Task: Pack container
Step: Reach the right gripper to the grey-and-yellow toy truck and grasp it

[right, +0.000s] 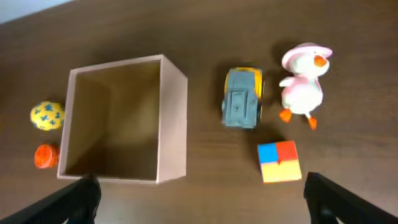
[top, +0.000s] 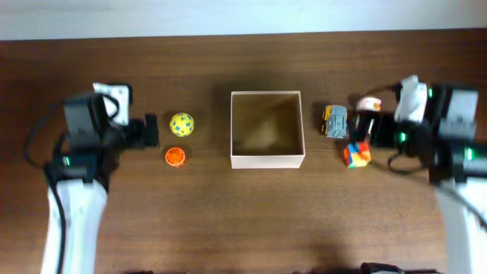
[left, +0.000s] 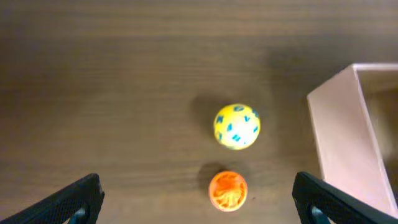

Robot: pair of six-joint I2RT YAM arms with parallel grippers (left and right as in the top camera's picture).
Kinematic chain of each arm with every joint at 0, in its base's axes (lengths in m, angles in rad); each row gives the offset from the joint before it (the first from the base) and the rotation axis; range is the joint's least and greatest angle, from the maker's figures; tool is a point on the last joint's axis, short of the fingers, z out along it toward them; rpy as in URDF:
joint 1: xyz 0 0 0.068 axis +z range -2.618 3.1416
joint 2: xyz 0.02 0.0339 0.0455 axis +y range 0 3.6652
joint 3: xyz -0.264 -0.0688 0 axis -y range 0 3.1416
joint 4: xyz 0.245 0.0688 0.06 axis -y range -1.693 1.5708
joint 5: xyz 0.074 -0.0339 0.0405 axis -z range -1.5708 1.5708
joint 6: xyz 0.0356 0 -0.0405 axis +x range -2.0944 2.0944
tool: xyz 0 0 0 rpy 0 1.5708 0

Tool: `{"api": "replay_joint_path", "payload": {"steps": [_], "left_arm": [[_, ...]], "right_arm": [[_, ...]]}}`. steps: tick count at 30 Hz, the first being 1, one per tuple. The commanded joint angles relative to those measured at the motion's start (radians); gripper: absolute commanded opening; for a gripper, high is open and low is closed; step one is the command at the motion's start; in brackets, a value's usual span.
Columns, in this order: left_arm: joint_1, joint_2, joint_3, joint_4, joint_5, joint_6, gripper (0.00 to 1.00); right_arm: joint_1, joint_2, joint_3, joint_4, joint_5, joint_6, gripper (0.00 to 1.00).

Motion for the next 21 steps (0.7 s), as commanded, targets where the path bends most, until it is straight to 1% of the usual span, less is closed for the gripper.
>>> {"api": "replay_joint_path", "payload": {"steps": [1,4,7,11,14,18,21], "left_arm": [[0.066,0.139,0.103,-0.009,0.188,-0.013,0.99],[0.082,0.193,0.117,-0.004,0.161,-0.013,0.99],[0.082,0.230,0.117,-0.005,0.087,-0.013,0.99],[0.082,0.255,0.117,-0.009,0.057,-0.013,0.99],[0.082,0.260,0.117,-0.013,0.054,-0.013,0.99],[0.082,0.260,0.117,-0.014,0.055,-0.013,0.99],[0.082,0.260,0.117,-0.021,0.055,-0.013,0.99]], "right_arm": [[-0.006,0.156,0.091,-0.002,-0.012,0.002,0.95],[-0.005,0.264,0.109,0.017,-0.001,0.006,0.94],[0.000,0.379,0.109,0.040,0.043,0.014,0.90],[0.019,0.502,0.109,0.093,0.063,0.014,0.90],[0.052,0.568,0.109,0.140,0.094,0.014,0.89],[0.113,0.631,0.109,0.191,0.246,0.048,0.90],[0.143,0.668,0.109,0.220,0.285,0.048,0.90]]}}
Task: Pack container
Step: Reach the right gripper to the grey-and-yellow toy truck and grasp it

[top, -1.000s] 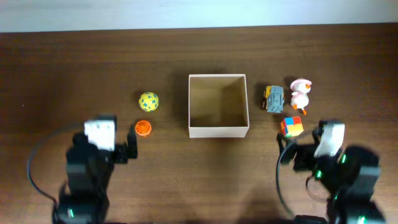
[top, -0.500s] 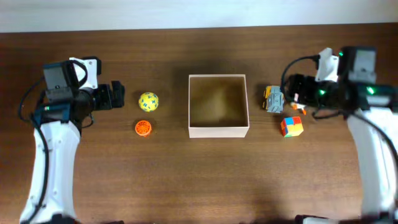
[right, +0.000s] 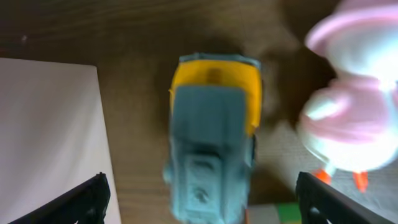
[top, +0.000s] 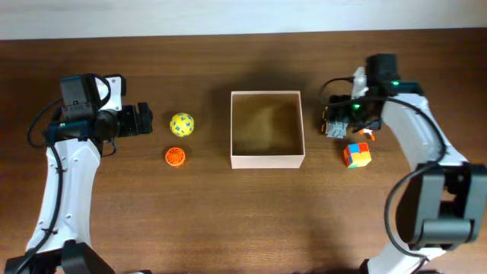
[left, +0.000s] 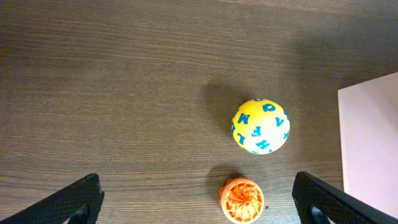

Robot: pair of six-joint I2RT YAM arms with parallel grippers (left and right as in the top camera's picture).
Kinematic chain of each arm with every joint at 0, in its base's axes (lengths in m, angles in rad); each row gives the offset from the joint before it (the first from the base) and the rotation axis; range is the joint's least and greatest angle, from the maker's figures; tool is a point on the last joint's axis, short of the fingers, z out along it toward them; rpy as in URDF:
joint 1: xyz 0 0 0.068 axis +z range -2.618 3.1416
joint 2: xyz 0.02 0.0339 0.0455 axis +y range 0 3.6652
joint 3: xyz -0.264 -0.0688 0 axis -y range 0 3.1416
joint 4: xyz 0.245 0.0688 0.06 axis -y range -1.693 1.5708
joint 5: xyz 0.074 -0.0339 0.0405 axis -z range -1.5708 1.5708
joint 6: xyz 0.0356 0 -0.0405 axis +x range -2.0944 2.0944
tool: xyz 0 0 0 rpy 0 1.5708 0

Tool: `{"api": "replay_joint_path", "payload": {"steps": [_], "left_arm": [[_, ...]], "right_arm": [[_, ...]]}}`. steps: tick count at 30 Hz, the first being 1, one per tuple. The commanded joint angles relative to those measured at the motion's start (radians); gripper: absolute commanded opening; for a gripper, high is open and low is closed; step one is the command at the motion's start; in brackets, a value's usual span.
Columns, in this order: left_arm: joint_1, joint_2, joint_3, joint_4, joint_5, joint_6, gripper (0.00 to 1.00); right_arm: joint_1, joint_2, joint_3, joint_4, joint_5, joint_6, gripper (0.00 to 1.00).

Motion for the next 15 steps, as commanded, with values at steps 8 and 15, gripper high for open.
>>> {"api": "replay_joint_path", "payload": {"steps": [8,15], "left_arm": [[0.004,0.007,0.020,-0.011,-0.008,-0.010,0.99],[0.004,0.007,0.020,-0.011,-0.008,-0.010,0.99]], "right_arm": [[0.042,0.122,0.017,0.047,0.167,0.092,0.84],[0.044,0.132,0.022,0.042,0.137,0.092,0.65]]}}
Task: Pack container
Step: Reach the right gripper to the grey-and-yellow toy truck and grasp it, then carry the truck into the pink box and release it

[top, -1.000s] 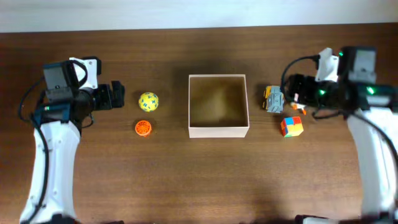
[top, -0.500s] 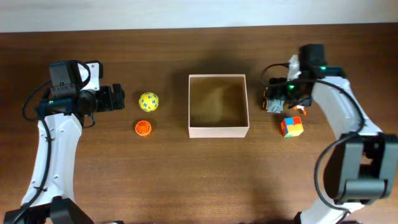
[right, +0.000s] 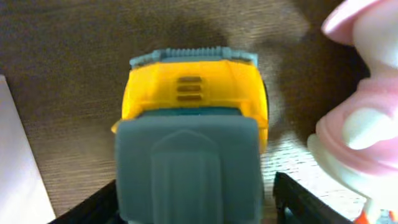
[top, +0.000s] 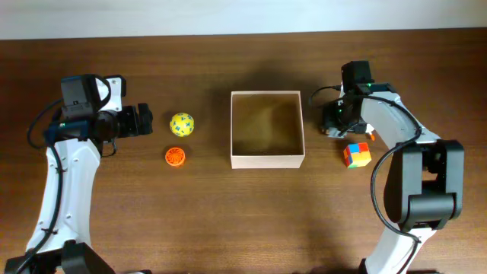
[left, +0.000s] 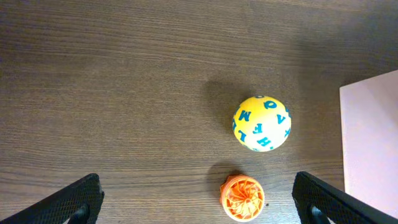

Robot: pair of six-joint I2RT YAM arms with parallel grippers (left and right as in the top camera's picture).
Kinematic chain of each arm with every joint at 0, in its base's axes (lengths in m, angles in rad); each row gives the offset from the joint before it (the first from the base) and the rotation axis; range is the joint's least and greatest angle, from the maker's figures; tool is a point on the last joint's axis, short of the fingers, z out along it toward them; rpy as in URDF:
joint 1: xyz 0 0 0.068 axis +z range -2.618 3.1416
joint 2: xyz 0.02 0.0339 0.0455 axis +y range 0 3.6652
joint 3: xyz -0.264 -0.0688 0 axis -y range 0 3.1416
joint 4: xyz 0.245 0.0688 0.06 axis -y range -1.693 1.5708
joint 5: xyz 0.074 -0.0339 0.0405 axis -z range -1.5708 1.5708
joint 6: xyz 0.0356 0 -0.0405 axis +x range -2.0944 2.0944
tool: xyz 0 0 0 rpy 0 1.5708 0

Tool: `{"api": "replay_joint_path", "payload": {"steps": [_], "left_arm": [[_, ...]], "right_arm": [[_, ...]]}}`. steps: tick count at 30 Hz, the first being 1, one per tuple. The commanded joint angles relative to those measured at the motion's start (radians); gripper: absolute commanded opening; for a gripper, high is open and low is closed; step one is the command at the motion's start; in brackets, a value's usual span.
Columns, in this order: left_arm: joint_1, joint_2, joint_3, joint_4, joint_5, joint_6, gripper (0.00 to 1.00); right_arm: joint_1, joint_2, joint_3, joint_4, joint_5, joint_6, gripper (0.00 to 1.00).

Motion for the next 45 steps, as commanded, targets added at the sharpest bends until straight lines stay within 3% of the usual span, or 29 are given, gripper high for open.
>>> {"api": "replay_joint_path", "payload": {"steps": [1,8,16,22,30,38,45], "left_arm": [[0.004,0.007,0.020,-0.001,-0.004,-0.010,0.99],[0.004,0.007,0.020,-0.001,-0.004,-0.010,0.99],[0.004,0.007,0.020,-0.001,-0.005,-0.010,0.99],[0.004,0.007,0.020,-0.001,-0.004,-0.010,0.99],[0.004,0.007,0.020,-0.001,-0.004,-0.010,0.99],[0.004,0.007,0.020,-0.002,-0.004,-0.010,0.99],[0.004,0.007,0.020,-0.001,-0.005,-0.010,0.99]], "right_arm": [[-0.002,0.006,0.027,-0.011,0.004,0.011,0.63],[0.011,-0.069,0.194,-0.181,0.005,0.011,0.44],[0.135,-0.195,0.452,-0.425,0.016,0.007,0.37],[0.316,-0.247,0.474,-0.462,0.016,0.051,0.36],[0.507,-0.143,0.352,-0.335,0.071,0.218,0.37],[0.515,0.031,0.290,-0.139,0.053,0.243,0.37],[0.516,0.076,0.290,-0.119,0.023,0.243,0.38]]}}
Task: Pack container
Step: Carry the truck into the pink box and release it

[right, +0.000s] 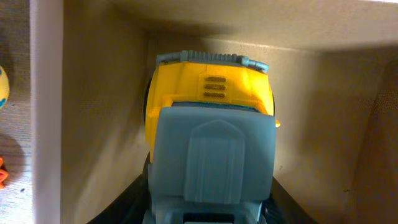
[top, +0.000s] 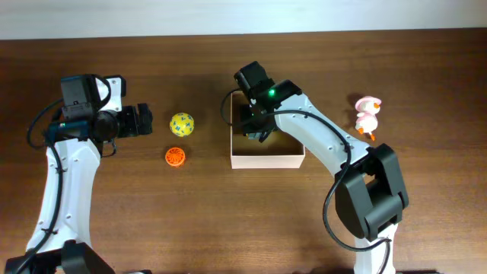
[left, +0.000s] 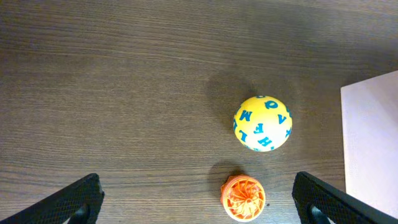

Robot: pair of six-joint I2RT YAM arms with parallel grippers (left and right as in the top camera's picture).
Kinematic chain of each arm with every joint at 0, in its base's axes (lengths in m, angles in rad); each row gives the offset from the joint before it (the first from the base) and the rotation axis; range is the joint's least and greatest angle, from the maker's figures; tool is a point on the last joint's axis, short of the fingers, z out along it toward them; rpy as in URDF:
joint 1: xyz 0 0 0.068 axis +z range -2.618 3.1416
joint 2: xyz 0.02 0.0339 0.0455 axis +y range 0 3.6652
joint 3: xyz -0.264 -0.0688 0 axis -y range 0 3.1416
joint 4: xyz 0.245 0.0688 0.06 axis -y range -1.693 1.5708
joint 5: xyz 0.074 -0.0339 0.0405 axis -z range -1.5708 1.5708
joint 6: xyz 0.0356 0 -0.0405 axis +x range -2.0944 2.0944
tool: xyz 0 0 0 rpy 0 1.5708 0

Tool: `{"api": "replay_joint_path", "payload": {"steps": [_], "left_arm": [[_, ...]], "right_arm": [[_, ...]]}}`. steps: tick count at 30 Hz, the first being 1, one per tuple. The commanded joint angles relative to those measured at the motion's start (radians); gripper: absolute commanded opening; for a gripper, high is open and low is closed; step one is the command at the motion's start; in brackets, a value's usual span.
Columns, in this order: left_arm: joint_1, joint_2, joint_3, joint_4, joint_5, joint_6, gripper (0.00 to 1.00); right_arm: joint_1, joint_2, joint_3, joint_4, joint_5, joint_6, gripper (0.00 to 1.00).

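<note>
The open cardboard box (top: 266,161) stands mid-table. My right gripper (top: 256,126) reaches into its left half, shut on the grey and yellow toy truck (right: 210,124). In the right wrist view the truck sits close to the box's left wall (right: 46,93), with dark fingers (right: 134,202) hugging its sides. A pink duck (top: 367,114) stands right of the box. Left of the box lie a yellow letter ball (top: 182,122) and an orange disc (top: 176,157). My left gripper (top: 146,122) hovers open just left of them; its view shows the ball (left: 262,123) and disc (left: 243,198).
My right arm stretches from the box toward the table's right front and covers the wood under it; the coloured cube does not show. The box's pale corner (left: 372,143) fills the right edge of the left wrist view.
My right gripper was around the truck on the table right of the box; now it holds the truck inside the box, at its left side. The left arm, ball and disc are unmoved.
Both grippers stood open, the right one high above the truck, duck and cube. Then the right gripper was low over the truck, then closely around it beside the duck. Now the truck is in the box in its grip. The left gripper shifted slightly once.
</note>
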Motion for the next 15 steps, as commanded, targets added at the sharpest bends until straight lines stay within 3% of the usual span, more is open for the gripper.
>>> {"api": "replay_joint_path", "payload": {"steps": [1,7,15], "left_arm": [[0.004,0.007,0.020,-0.002,-0.001,-0.010,0.99],[0.004,0.007,0.020,-0.001,-0.002,-0.010,0.99],[0.004,0.007,0.020,-0.001,-0.001,-0.010,0.99]], "right_arm": [[0.000,0.002,0.001,0.007,-0.007,0.012,0.38],[-0.001,0.002,0.001,0.006,0.004,0.013,0.38],[-0.056,0.003,0.000,-0.093,0.191,0.013,0.38]]}}
